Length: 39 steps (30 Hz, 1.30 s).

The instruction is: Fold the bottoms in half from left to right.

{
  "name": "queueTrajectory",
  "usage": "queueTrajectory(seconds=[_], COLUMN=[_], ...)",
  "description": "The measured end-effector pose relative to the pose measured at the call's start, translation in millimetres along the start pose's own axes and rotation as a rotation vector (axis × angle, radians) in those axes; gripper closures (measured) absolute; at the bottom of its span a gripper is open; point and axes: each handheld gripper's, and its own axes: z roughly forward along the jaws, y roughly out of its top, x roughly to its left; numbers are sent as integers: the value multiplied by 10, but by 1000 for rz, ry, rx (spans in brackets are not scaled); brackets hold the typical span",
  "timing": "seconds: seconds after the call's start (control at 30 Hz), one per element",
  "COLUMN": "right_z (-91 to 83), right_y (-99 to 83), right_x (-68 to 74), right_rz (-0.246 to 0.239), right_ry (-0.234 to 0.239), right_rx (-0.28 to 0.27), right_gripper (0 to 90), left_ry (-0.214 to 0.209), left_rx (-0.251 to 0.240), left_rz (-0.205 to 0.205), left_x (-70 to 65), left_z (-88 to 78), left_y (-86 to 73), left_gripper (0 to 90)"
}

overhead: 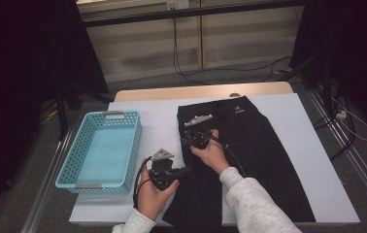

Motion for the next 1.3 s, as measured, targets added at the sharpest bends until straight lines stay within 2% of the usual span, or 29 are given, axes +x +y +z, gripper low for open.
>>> queueTrajectory(seconds=[0.03,0.1,0.2,0.33,0.37,0.43,0.57,0.67,0.73,0.8,0.83,0.93,1.07,1.13,1.23,1.27,1.3], right_z=[-38,-144,-326,-593,-653,-761,-903,-961,-971,-953,-932,-824,-635,-553,-455,-420,-383], right_y=[0,12,18,-70,-104,-183,-340,-432,-470,-482,-478,-426,-322,-267,-193,-174,-158], right_x=[-28,-91,-176,-305,-334,-394,-476,-497,-501,-484,-475,-423,-372,-351,-314,-295,-273], right_rz=[-8,25,0,24,21,17,14,-27,-47,-72,-80,-115,-140,-142,-146,-163,-181], right_ry=[-11,7,-27,-41,-42,-72,-83,-105,-105,-130,-119,-129,-142,-163,-157,-162,-145], right_rx=[-4,-36,-51,-67,-67,-61,-41,-2,17,24,20,7,-1,-12,-55,-64,-69], right_gripper=[870,886,890,890,890,890,888,883,845,750,739,565,452,404,378,377,388], left_ry=[-5,-11,-17,-31,-34,-48,-66,-69,-70,-75,-73,-73,-73,-75,-68,-66,-65], left_rx=[-2,-14,-20,-20,-20,-11,5,10,16,24,26,30,32,42,39,30,32], left_rz=[3,7,15,10,9,6,6,8,9,10,9,-3,-17,-18,-16,-21,-20], left_x=[-1,-15,-41,-57,-65,-83,-111,-118,-124,-125,-118,-92,-63,-46,-22,-18,-10], left_z=[-4,-2,12,40,57,99,170,193,214,234,241,246,251,243,225,222,210], left_y=[8,17,28,33,29,21,16,19,17,12,9,0,-12,-14,-11,-11,-9], left_gripper=[897,897,897,897,897,897,897,897,897,896,896,897,897,897,896,896,896])
